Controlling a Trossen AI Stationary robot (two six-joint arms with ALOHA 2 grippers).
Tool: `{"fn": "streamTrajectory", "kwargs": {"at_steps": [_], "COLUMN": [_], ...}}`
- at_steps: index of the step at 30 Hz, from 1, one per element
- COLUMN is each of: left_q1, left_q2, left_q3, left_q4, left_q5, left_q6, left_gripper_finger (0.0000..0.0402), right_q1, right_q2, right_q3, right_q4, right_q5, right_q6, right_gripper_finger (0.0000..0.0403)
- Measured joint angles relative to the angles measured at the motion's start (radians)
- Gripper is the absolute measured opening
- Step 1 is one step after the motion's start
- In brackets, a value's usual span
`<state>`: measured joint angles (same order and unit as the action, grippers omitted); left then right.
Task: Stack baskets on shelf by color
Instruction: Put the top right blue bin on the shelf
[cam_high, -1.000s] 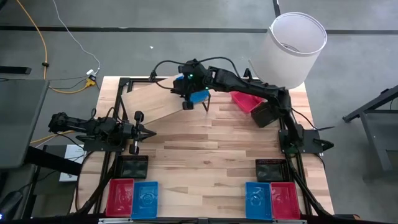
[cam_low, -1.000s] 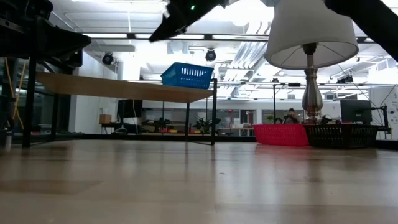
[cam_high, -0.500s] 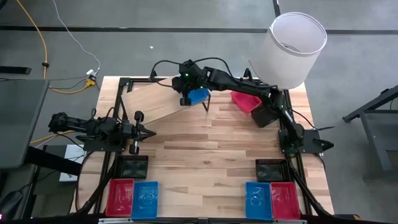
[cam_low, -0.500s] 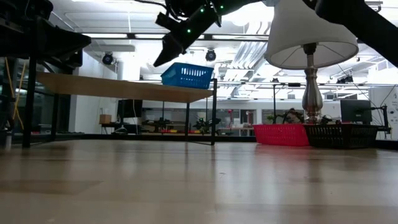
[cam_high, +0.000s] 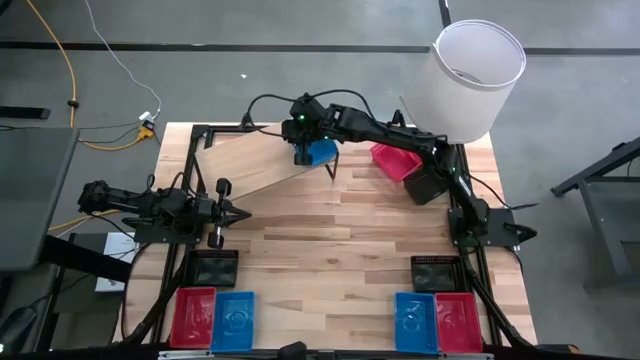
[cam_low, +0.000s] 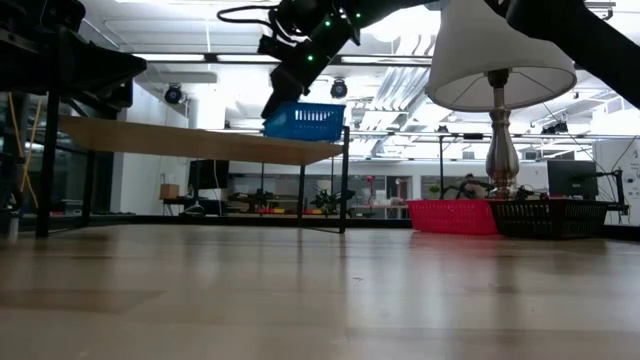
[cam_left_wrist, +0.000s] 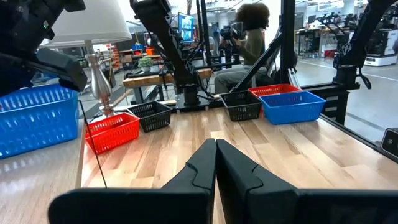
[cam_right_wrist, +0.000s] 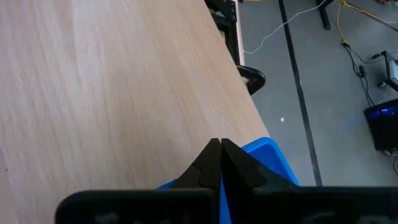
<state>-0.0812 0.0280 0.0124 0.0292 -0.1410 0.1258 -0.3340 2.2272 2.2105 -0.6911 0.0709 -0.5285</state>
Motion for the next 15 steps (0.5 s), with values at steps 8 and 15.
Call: {"fn": "streamTrajectory", "kwargs": {"at_steps": [8,15], "left_q1": [0.000,0.000], "left_q2": [0.000,0.000], "left_q3": [0.000,0.000], "left_q4": [0.000,0.000], "left_q5": [0.000,0.000], "left_q6": [0.000,0.001], "left_gripper_finger": [0.0003,0.0003], "right_q1": [0.000,0.000], "right_q2": [0.000,-0.039], "right_q3": [0.000,0.000], "right_q4": [0.052,0.095], "right_q5": [0.031,0.030], "right_q6": [-0.003,-0.028], "right_gripper_finger": [0.0000,0.0000]}}
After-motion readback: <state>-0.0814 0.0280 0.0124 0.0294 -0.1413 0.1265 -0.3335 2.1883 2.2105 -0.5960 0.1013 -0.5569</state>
